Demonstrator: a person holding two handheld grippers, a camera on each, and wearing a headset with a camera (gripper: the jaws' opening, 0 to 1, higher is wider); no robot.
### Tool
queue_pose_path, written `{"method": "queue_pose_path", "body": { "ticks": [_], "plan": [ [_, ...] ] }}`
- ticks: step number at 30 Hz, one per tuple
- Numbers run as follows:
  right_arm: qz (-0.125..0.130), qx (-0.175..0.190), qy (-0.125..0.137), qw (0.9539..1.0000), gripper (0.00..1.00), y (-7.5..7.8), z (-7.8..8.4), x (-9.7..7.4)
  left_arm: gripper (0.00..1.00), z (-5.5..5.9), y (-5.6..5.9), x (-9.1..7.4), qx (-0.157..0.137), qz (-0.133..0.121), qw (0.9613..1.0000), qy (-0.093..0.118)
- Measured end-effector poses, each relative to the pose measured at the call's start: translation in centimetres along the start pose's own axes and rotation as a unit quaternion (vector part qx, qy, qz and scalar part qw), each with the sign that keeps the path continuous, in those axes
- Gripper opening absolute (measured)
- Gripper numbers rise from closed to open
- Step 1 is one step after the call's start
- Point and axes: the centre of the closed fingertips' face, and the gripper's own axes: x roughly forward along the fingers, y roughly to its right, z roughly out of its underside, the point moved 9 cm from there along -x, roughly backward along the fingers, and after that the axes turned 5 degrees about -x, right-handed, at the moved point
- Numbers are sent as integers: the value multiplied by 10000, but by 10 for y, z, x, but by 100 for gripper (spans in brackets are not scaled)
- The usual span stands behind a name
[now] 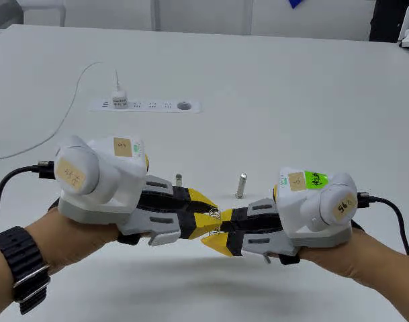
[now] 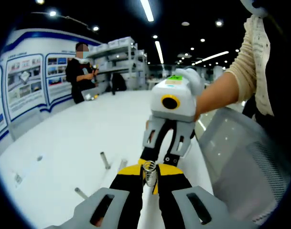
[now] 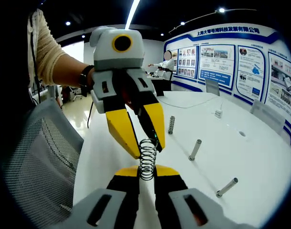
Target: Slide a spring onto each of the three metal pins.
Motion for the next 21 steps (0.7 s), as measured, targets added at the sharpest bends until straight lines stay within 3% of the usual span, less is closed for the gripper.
{"method": "queue_pose_path", "body": {
  "ticks": [8, 11, 21],
  "plan": [
    [5, 15, 0, 10000, 13, 0, 0, 0, 10, 1, -1, -1, -4, -3, 10000, -39],
    [11, 49, -6, 10000, 20, 0, 0, 1, 10, 3, -2, -1, -3, 3, 10000, -75],
    [43, 179, -31, 9998, 29, 2, 4, -3, 10, 7, -7, -3, -1, -50, 9999, -143]
  ]
}}
